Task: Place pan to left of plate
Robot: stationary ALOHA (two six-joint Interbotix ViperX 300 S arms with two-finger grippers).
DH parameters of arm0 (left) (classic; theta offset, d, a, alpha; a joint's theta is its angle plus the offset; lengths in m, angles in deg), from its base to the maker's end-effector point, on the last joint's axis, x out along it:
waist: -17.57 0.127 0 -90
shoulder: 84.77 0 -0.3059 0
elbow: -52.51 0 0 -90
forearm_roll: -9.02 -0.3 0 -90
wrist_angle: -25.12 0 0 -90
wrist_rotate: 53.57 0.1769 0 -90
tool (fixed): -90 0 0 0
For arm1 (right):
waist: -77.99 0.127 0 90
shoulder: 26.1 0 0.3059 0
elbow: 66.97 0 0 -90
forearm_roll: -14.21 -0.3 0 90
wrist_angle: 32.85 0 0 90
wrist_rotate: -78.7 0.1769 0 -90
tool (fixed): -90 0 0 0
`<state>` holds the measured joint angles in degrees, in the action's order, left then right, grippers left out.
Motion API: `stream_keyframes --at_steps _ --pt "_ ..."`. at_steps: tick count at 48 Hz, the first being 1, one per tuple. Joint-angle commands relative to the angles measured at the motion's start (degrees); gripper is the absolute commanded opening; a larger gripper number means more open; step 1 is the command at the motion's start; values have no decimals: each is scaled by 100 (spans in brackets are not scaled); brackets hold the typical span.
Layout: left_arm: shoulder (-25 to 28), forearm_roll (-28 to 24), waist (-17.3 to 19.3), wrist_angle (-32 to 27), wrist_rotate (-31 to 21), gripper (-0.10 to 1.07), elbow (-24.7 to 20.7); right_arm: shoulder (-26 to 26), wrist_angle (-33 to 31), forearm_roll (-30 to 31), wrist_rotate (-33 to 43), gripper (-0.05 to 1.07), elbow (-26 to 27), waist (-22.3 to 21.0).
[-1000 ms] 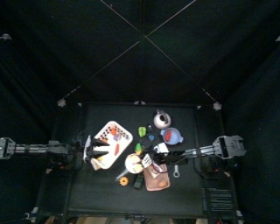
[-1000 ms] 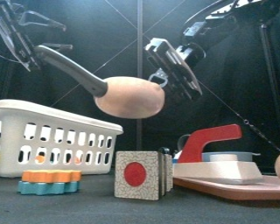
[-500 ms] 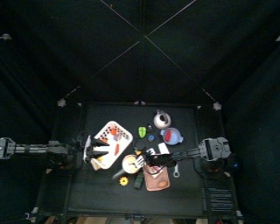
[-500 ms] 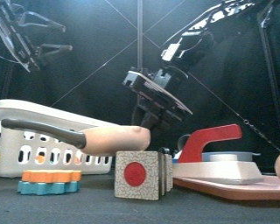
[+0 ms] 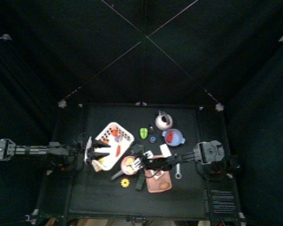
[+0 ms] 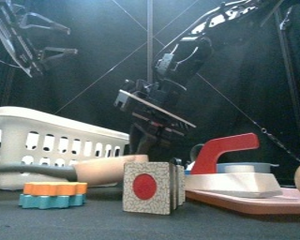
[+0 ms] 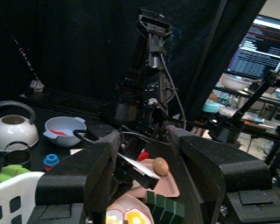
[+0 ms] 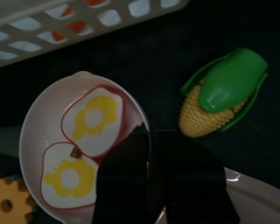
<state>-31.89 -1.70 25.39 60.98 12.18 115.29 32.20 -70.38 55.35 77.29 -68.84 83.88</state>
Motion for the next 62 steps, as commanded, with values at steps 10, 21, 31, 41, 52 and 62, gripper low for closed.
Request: stream_keyframes --at_steps 10,21,31,41,52,62 --pt "9 9 9 26 0 85 -70 -35 -325 -9 26 26 431 193" --pt "9 0 9 18 0 85 -62 -158 -378 -88 9 26 492 229" --pt "9 9 9 18 0 85 -62 -149 -589 -53 0 29 501 290" --pt "9 0 9 18 0 85 -62 -149 -650 -53 -9 44 492 290" --pt "18 0 9 18 0 85 -62 -123 -668 -79 -44 61 519 325" --pt "9 0 9 18 0 85 -62 -18 -756 -44 -79 68 519 387"
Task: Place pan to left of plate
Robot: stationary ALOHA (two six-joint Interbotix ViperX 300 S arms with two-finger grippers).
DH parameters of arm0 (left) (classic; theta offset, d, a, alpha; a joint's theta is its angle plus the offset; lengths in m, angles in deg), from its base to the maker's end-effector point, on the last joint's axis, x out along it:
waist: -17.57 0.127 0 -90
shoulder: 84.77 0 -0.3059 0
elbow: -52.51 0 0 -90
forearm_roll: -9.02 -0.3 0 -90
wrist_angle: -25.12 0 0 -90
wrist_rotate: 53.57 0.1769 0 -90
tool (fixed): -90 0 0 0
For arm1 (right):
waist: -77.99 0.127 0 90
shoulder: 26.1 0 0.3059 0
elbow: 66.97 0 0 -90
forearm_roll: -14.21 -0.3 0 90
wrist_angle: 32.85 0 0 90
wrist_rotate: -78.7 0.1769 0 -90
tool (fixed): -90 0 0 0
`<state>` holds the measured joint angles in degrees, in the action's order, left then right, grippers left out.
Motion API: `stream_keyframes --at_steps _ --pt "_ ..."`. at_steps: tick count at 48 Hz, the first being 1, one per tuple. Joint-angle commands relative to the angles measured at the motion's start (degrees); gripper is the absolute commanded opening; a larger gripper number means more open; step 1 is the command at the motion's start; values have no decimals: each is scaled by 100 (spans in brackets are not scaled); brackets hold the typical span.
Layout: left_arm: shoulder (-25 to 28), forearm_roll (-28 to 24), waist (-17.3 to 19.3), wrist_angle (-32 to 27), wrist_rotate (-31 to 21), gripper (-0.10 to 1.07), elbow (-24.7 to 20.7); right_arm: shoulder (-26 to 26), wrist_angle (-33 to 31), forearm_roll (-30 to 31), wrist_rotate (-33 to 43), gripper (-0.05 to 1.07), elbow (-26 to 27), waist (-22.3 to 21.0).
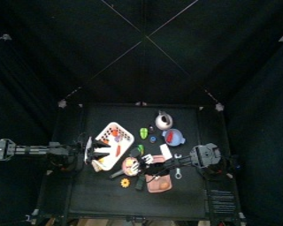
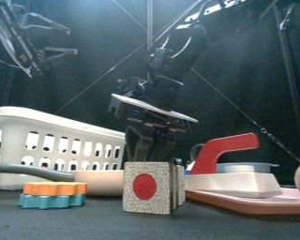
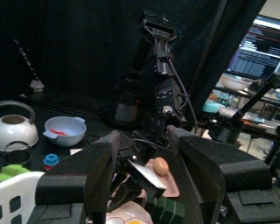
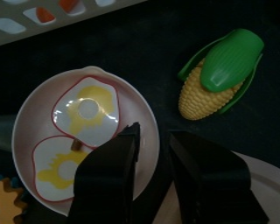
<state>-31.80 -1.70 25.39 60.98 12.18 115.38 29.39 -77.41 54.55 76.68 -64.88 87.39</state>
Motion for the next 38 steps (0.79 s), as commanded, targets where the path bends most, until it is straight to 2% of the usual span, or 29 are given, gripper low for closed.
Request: stream_keyframes --at_steps 1,23,32,38 --pt "0 0 9 18 0 85 -70 281 -70 35 -26 68 132 44" --pt "0 -9 9 18 9 85 -62 756 -105 290 -703 68 -44 158" --pt "0 -44 9 18 9 85 -44 1213 -105 624 -958 68 -457 114" --pt "9 -149 0 18 18 85 -70 1723 -97 932 -1169 68 -976 -70"
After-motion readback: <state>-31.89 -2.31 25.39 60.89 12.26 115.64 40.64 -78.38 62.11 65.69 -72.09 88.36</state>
